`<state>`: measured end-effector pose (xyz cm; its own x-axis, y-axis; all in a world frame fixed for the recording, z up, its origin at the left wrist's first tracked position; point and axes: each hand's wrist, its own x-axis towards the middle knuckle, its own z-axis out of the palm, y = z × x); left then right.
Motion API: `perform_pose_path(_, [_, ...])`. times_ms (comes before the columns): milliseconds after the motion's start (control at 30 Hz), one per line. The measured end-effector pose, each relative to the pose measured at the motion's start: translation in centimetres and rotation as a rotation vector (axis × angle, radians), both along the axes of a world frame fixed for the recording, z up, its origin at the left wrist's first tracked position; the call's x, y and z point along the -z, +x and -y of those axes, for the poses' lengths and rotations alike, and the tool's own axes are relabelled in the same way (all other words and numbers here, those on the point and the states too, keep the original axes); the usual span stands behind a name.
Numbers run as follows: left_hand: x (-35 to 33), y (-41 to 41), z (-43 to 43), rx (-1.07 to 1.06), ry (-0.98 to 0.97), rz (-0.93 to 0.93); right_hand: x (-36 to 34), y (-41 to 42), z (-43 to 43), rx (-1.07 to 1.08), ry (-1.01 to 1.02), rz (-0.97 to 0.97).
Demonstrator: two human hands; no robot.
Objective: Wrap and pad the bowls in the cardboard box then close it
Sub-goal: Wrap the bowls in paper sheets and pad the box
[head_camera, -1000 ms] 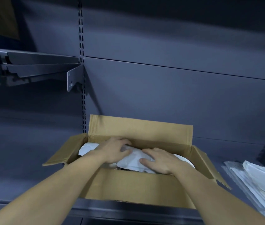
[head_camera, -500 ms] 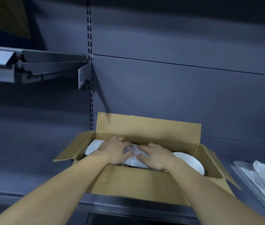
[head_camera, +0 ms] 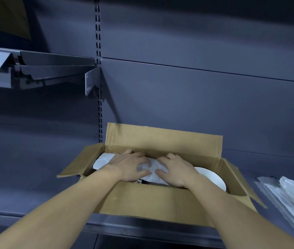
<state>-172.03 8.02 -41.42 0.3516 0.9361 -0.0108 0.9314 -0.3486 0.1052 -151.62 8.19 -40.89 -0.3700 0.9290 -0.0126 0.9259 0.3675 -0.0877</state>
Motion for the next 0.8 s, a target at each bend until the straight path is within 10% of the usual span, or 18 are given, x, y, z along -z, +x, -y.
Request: perform_pose_path(800, [0.1,-1.1,0.2,-0.113,-0.065,0.068,0.3,0.0,-0.1,-0.038,-0.088,-0.017])
